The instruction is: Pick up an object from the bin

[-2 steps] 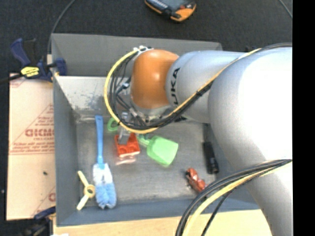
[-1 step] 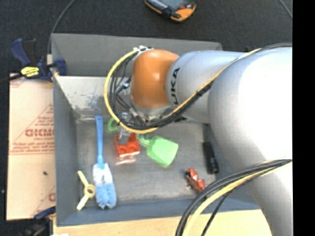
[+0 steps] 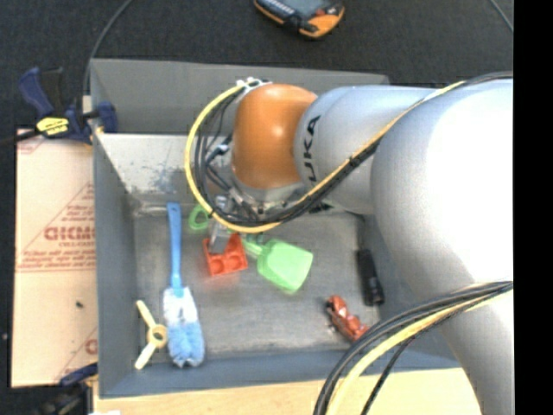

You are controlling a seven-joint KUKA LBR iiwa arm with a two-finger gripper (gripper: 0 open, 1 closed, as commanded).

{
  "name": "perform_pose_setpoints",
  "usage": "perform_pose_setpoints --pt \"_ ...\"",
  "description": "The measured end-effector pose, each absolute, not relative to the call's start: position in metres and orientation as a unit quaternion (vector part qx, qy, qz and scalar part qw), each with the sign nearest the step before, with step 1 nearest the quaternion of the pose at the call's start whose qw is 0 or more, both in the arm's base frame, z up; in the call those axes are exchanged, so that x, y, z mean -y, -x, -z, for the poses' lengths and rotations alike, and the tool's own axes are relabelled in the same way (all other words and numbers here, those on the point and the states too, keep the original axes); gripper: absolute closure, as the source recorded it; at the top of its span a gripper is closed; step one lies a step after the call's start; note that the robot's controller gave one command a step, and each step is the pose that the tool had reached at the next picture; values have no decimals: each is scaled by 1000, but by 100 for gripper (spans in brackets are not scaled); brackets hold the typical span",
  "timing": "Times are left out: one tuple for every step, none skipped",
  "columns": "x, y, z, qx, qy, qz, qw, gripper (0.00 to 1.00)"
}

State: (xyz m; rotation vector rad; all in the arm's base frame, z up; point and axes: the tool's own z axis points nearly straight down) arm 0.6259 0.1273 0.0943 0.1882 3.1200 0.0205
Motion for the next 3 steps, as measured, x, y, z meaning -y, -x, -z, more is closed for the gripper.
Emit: perform_pose_setpoints --pt "-126 -626 -131 -998 -60 -5 8 100" --pt "-126 -627 -150 -998 -60 -6 10 100" --pt "-126 -628 -162 -998 -61 -7 13 100"
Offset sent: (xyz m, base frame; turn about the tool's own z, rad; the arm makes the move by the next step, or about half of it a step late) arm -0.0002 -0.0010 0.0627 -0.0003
